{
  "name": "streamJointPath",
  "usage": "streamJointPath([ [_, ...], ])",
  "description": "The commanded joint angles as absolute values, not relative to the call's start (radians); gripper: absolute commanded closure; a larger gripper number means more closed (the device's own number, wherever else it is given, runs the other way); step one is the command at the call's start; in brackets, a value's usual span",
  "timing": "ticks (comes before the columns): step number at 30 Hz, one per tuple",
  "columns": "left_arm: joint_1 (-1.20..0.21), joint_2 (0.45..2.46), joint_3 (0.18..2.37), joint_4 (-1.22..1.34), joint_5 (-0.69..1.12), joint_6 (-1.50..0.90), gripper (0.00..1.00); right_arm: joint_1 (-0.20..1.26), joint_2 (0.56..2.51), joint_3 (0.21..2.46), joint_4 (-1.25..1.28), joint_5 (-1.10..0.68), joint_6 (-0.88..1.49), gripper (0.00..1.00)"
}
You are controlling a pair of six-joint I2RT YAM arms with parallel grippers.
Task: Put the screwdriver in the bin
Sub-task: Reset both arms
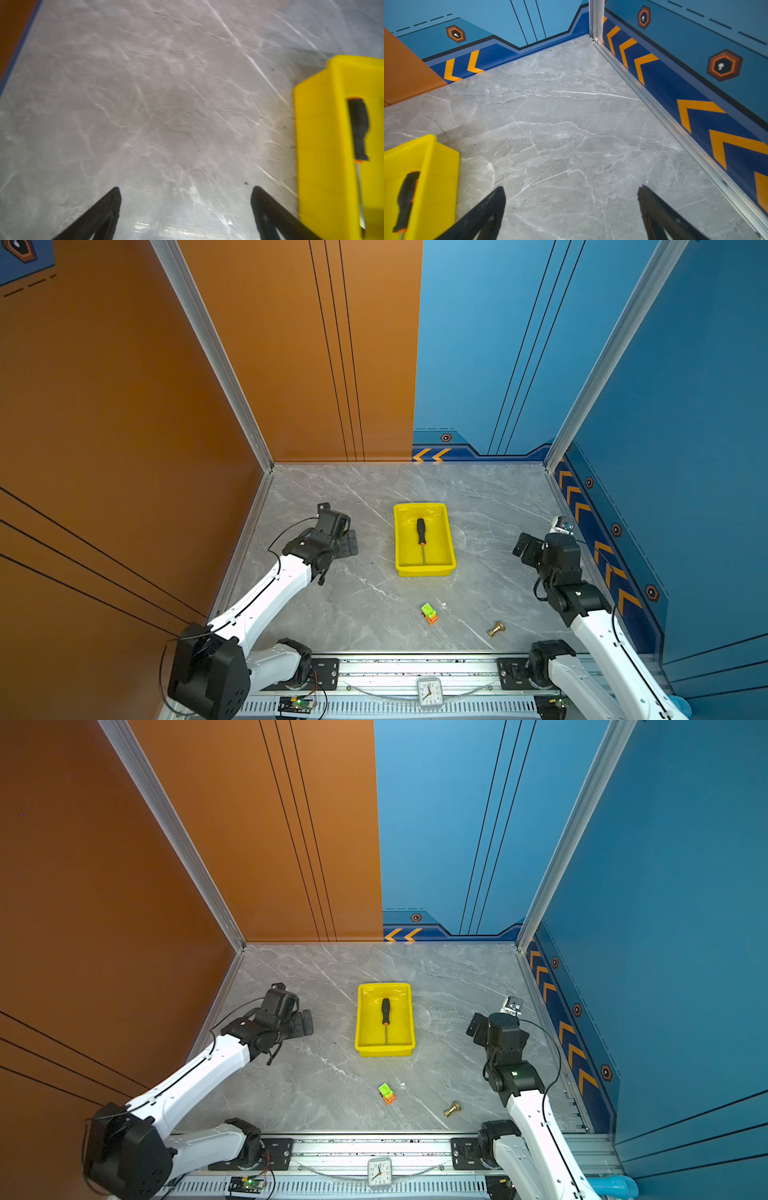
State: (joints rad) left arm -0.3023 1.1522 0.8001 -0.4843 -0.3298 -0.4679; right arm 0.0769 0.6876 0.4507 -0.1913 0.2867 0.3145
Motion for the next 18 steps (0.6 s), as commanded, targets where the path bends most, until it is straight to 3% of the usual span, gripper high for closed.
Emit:
streamJointPath([
  [1, -0.221, 1.104, 0.745, -0.402, -0.418, -0.412, 0.02, 0.067, 0.608, 0.304, 0.101, 0.268, 0.160, 0.00],
  [6, -0.194, 1.110, 0.646, -0.228, -0.537, -0.269, 0.02, 0.045, 0.628, 0.223, 0.151, 0.310, 0.093, 0.00],
  [11, -0.189, 1.113, 0.468, 0.125, -0.585, -0.110, 0.02, 0.029, 0.743, 0.153, 0.359, 0.290, 0.095, 0.00],
  [15, -0.167, 1.144, 0.351, 0.430, -0.498, -0.050, 0.02, 0.023, 0.879, 0.162, 0.494, 0.273, 0.090, 0.00],
  [18, -0.163, 1.221, 0.351, 0.511, -0.471, -0.040, 0.02, 0.023, 0.954, 0.203, 0.486, 0.278, 0.092, 0.00],
])
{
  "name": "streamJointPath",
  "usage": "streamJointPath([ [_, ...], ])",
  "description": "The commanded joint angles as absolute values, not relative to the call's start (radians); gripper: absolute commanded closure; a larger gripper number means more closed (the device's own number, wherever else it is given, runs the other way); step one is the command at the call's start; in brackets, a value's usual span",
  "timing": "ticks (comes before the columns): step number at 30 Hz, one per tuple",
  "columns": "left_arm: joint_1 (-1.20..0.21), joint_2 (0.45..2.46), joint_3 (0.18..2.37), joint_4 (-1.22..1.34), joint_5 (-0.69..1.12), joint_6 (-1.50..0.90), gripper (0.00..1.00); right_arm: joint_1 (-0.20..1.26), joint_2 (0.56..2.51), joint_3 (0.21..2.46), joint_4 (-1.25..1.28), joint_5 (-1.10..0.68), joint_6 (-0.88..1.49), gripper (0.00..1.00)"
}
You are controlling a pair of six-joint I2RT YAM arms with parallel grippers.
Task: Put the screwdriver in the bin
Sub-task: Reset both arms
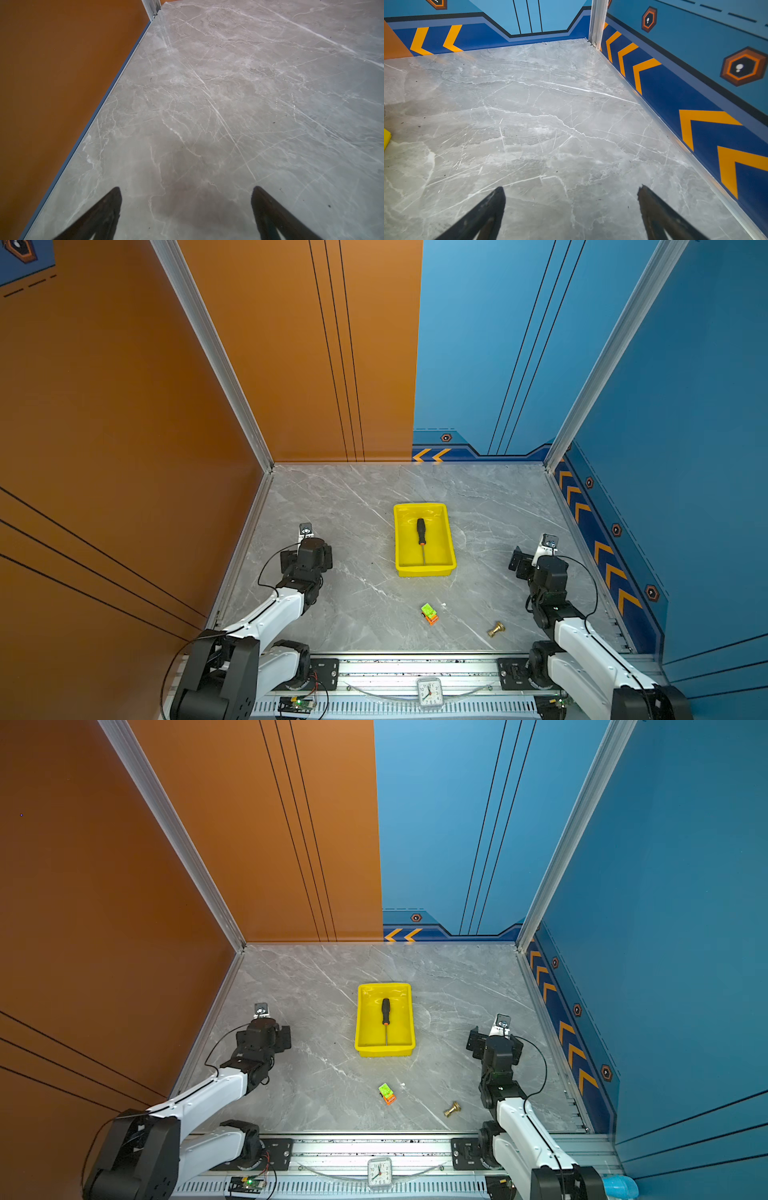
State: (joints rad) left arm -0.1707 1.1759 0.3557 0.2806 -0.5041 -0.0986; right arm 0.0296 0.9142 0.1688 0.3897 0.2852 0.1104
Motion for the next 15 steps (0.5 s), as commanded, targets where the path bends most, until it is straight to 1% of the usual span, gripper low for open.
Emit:
streamJointPath([
  [1, -0.163, 1.240, 0.354, 0.534, -0.471, -0.034, 0.02, 0.023, 0.964, 0.207, 0.489, 0.279, 0.092, 0.00],
  [7, -0.158, 1.279, 0.372, 0.563, -0.469, -0.030, 0.02, 0.020, 0.903, 0.180, 0.479, 0.293, 0.102, 0.00],
  [15, -0.158, 1.260, 0.356, 0.566, -0.444, -0.051, 0.02, 0.018, 0.817, 0.163, 0.404, 0.294, 0.120, 0.00],
])
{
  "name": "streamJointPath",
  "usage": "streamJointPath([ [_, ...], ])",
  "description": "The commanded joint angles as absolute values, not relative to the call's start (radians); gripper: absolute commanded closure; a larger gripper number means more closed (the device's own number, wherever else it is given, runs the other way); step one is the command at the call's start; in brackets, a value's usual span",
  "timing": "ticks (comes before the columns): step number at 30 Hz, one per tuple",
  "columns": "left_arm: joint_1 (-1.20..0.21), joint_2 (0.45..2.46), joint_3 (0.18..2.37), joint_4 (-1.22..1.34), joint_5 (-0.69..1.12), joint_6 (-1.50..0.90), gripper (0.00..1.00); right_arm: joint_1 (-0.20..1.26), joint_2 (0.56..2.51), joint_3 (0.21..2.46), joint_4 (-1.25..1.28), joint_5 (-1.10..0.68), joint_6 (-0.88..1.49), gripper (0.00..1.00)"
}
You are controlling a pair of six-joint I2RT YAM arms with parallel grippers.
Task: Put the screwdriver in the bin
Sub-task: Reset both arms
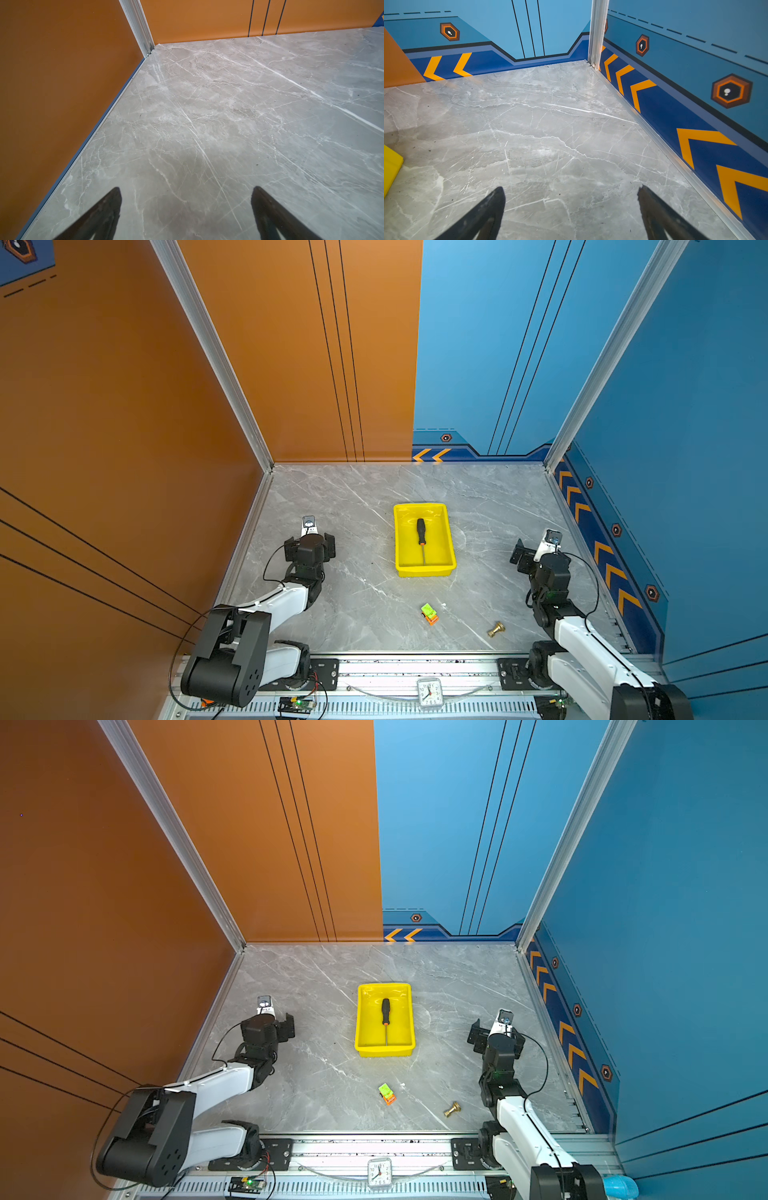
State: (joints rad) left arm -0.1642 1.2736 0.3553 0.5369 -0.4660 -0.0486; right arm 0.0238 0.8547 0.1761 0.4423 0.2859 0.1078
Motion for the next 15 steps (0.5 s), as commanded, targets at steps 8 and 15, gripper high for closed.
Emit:
streamJointPath([
  [8, -0.159, 1.212, 0.324, 0.559, -0.430, -0.062, 0.02, 0.018, 0.728, 0.151, 0.328, 0.298, 0.129, 0.00],
  [15, -0.155, 1.215, 0.327, 0.555, -0.434, -0.058, 0.02, 0.021, 0.798, 0.178, 0.338, 0.295, 0.128, 0.00],
])
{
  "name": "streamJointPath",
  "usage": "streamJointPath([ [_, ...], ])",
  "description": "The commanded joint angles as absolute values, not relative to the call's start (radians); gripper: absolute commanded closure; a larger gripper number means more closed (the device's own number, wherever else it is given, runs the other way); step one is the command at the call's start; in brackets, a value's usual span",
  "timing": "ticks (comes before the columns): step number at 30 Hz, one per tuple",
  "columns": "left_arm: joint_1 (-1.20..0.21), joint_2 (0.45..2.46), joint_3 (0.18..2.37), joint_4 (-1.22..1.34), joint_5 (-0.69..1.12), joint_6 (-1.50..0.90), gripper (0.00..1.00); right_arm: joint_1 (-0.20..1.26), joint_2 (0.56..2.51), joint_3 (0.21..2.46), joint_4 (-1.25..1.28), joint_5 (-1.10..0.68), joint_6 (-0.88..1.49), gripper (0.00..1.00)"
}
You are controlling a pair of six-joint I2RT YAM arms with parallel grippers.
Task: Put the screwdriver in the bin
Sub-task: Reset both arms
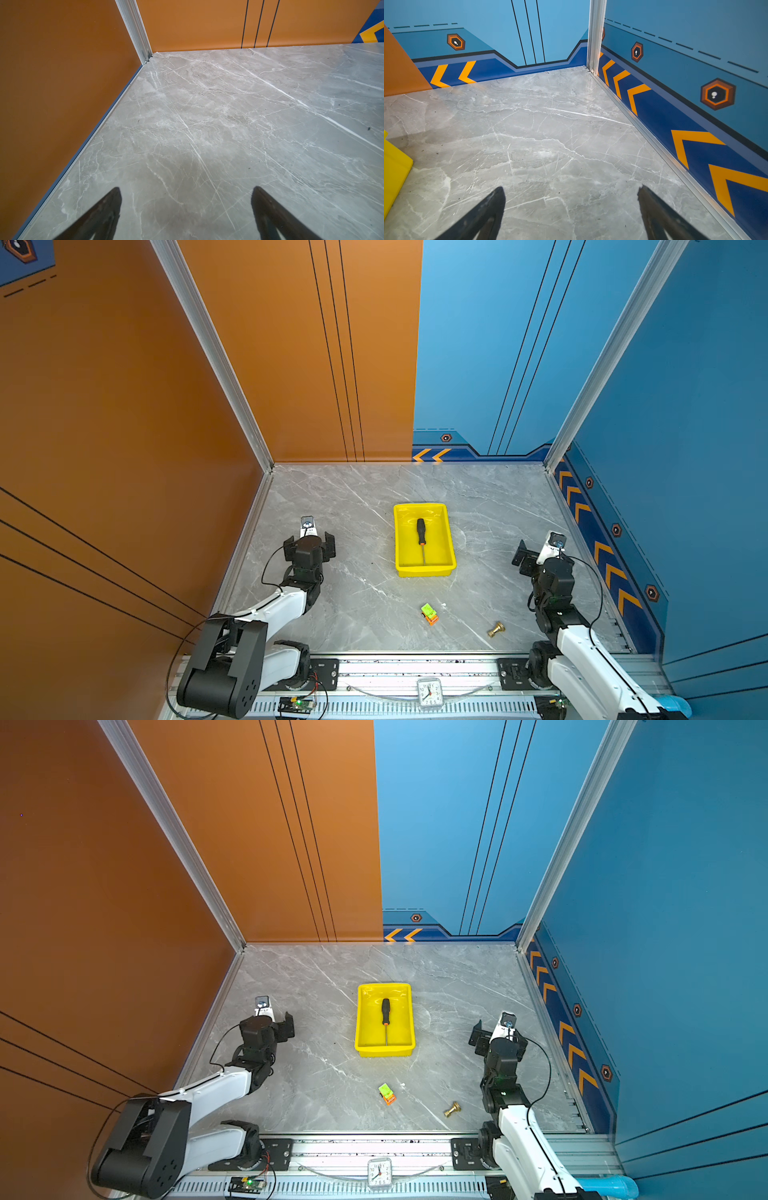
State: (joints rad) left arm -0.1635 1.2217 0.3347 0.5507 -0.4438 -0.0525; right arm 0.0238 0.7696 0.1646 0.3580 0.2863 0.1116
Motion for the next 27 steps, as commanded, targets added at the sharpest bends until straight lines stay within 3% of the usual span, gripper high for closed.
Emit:
streamJointPath([
  [1, -0.156, 1.216, 0.329, 0.556, -0.434, -0.055, 0.02, 0.021, 0.806, 0.178, 0.351, 0.292, 0.130, 0.00],
  [27, -0.152, 1.322, 0.375, 0.639, -0.442, -0.001, 0.02, 0.036, 1.166, 0.269, 0.635, 0.244, 0.110, 0.00],
])
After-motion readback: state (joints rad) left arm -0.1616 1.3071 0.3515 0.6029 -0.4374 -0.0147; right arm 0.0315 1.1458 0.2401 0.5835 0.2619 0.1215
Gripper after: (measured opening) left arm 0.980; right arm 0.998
